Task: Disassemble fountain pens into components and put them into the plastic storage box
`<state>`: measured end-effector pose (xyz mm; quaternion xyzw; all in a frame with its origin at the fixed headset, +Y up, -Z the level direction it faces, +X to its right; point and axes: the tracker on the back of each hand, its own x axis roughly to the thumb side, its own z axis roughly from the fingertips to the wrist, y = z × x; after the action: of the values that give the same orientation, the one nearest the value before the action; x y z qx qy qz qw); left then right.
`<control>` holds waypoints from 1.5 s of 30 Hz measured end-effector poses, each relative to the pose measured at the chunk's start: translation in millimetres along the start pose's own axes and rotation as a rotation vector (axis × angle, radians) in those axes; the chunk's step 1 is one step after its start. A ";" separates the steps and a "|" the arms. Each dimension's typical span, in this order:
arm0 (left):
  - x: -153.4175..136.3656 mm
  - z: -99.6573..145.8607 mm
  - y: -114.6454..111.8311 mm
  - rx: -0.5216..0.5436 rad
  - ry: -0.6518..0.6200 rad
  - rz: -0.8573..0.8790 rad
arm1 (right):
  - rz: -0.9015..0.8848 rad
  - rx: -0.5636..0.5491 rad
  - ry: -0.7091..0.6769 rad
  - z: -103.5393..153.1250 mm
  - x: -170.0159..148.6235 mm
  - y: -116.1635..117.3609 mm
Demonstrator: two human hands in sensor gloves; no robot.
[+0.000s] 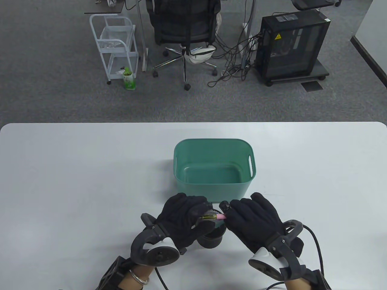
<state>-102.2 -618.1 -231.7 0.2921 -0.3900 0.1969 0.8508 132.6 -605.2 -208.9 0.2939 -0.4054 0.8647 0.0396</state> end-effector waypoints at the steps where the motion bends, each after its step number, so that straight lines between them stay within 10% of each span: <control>1: 0.5 -0.1 -0.2 0.000 -0.003 0.000 | 0.000 0.000 0.000 0.0 0.0 0.0; 45: -1.6 -1.0 -0.3 0.021 0.011 0.014 | -0.006 0.000 -0.009 0.4 1.6 0.5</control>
<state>-102.5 -617.9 -233.6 0.2971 -0.3851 0.2086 0.8485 131.2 -606.1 -208.2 0.2988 -0.4048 0.8633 0.0403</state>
